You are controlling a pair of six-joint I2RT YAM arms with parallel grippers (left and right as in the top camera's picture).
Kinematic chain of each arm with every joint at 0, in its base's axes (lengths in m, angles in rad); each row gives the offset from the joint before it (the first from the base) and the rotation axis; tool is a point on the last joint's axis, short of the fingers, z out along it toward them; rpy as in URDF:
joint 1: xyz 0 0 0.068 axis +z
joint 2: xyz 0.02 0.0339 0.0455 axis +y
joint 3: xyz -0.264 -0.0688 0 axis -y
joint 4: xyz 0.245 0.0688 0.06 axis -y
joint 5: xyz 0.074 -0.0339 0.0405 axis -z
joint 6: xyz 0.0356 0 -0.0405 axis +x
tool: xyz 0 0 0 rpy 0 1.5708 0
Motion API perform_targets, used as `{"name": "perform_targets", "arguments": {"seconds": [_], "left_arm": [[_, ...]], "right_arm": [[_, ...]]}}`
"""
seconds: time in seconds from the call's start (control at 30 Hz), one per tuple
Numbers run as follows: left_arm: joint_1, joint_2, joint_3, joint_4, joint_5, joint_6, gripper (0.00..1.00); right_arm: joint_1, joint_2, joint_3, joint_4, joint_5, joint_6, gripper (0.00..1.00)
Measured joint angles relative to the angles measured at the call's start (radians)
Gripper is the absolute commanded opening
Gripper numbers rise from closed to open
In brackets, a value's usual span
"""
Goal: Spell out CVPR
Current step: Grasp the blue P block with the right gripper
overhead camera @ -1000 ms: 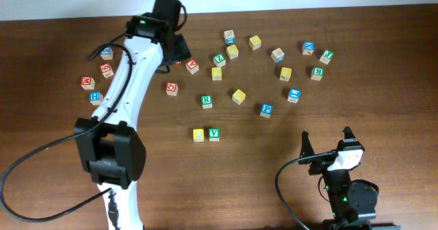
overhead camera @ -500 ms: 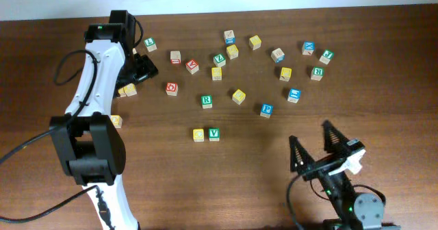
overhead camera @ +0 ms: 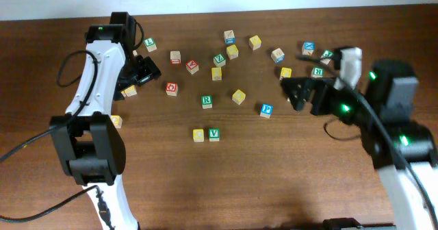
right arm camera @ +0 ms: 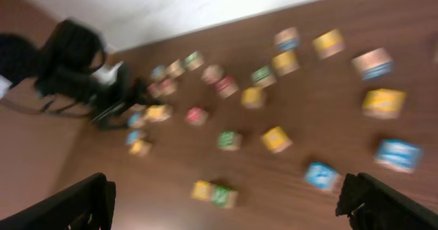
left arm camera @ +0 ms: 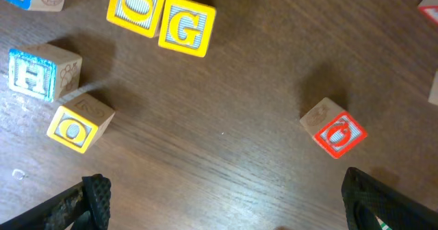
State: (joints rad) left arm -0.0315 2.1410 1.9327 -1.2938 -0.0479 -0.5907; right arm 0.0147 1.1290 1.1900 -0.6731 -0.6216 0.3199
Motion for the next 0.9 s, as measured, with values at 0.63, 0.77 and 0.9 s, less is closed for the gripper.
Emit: {"name": "perform_targets", "arguments": {"seconds": [0.63,0.77,0.9], "left_arm": [[0.000,0.000,0.000,0.001,0.000,0.000,0.99],[0.000,0.000,0.000,0.001,0.000,0.000,0.99],[0.000,0.000,0.000,0.001,0.000,0.000,0.99]], "right_arm": [[0.272,0.832,0.171,-0.092,0.584,0.372,0.73],[0.272,0.832,0.146,-0.082,0.576,0.365,0.68],[0.282,0.840,0.141,-0.075,0.576,0.365,0.63]]}}
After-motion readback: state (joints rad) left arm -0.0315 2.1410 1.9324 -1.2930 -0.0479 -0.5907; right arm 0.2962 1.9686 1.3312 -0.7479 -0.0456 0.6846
